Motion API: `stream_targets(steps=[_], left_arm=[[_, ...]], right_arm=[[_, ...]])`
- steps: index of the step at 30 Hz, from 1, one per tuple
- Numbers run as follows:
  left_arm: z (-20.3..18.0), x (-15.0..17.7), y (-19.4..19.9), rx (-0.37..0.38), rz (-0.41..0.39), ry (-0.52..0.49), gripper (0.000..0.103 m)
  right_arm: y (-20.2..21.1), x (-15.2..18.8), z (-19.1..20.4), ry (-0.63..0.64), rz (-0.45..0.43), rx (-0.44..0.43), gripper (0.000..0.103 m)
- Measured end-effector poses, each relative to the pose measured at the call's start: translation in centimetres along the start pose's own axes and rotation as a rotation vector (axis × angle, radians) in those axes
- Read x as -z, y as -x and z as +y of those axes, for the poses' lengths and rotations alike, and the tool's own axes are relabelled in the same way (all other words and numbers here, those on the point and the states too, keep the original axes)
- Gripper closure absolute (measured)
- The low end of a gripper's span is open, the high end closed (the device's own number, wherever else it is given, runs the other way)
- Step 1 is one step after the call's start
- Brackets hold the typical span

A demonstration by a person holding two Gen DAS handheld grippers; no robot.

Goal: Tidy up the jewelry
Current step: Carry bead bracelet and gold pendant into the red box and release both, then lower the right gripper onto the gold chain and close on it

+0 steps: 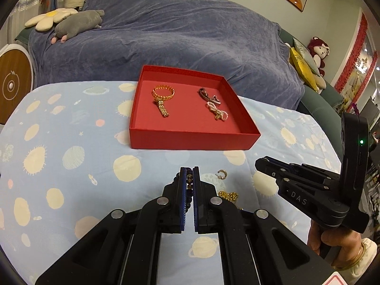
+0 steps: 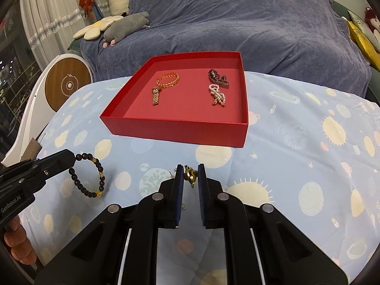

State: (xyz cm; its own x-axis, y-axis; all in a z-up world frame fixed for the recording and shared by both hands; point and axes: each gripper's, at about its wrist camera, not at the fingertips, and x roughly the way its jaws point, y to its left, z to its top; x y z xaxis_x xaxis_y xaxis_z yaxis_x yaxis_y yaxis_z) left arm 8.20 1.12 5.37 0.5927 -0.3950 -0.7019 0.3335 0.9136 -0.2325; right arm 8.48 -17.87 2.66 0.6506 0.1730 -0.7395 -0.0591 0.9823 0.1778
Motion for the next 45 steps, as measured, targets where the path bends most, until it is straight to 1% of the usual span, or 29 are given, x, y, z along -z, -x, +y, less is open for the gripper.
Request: stream_targets(steps=[3,6,8,11,15,20,26,30,33,35,37,38,39,40,41,43,44,45], left_arm=[[-0.3,-1.8,0.9,-0.011,-0.036,-0.011,0.101],[-0.3,-4.2,1.3,-0.014,-0.062,-0.01,0.101],[-0.3,-6.0,1.0,-0.026,-0.076,-0.028,0.101],[-0.5,-8.3,0.1,-0.066,-0.104,-0.063,0.101],[0.0,-10.8,-2.4,-0.079,-0.113,-0.063,0.101],[1.1,-11.4,-6.9,-0.089,-0.061,-0.034,0.101],[2.6,-10.6,-11.3,-0.124,0.008,-0.014,0.1],[3.4,-10.1,-12.8,-0.139,0.029,0.006,0.1],[3.6,-9.6,-12.8,-0.164,0.008,0.024,0.098],[3.4,-9.5,-12.5,-0.184,-0.005,0.005,0.089],[3.2,-9.7,-11.8,-0.211,-0.024,-0.005,0.06],[3.1,-9.7,-11.1,-0.215,-0.043,-0.003,0.057],[3.0,-9.8,-10.4,-0.209,-0.056,-0.004,0.057],[2.9,-9.9,-9.7,-0.201,-0.06,-0.005,0.056],[2.7,-10.0,-8.9,-0.194,-0.063,-0.003,0.056],[2.6,-10.1,-7.2,-0.18,-0.076,0.006,0.053],[2.5,-10.1,-6.2,-0.171,-0.08,0.008,0.052],[2.4,-9.9,-5.2,-0.16,-0.086,0.012,0.049]], right_arm=[[1.0,-1.4,0.1,0.009,-0.028,-0.004,0.092],[1.8,-3.7,0.1,0.021,-0.065,-0.005,0.092],[2.0,-5.6,0.1,0.033,-0.093,0.0,0.092],[1.2,-8.2,0.2,0.052,-0.117,0.021,0.092],[-1.0,-10.5,-0.5,0.023,-0.117,0.013,0.092],[-5.2,-11.0,-1.7,-0.015,-0.06,-0.004,0.092],[-9.0,-10.0,-2.7,-0.036,0.008,-0.004,0.092],[-10.5,-8.9,-3.2,-0.031,0.041,0.009,0.092],[-10.4,-8.5,-3.4,-0.033,0.033,0.024,0.09],[-9.8,-8.7,-3.6,-0.045,0.019,0.019,0.088],[-8.5,-9.0,-3.7,-0.046,-0.002,0.02,0.088],[-7.6,-9.2,-3.7,-0.041,-0.014,0.021,0.088],[-6.8,-9.3,-3.6,-0.035,-0.025,0.024,0.088],[-5.7,-9.3,-3.5,-0.026,-0.039,0.026,0.086],[-4.5,-9.2,-3.3,-0.019,-0.053,0.028,0.079],[-2.4,-9.0,-3.1,-0.01,-0.073,0.027,0.072],[-1.3,-8.6,-3.0,-0.006,-0.079,0.027,0.072],[-0.2,-8.2,-2.8,-0.001,-0.086,0.027,0.072]])
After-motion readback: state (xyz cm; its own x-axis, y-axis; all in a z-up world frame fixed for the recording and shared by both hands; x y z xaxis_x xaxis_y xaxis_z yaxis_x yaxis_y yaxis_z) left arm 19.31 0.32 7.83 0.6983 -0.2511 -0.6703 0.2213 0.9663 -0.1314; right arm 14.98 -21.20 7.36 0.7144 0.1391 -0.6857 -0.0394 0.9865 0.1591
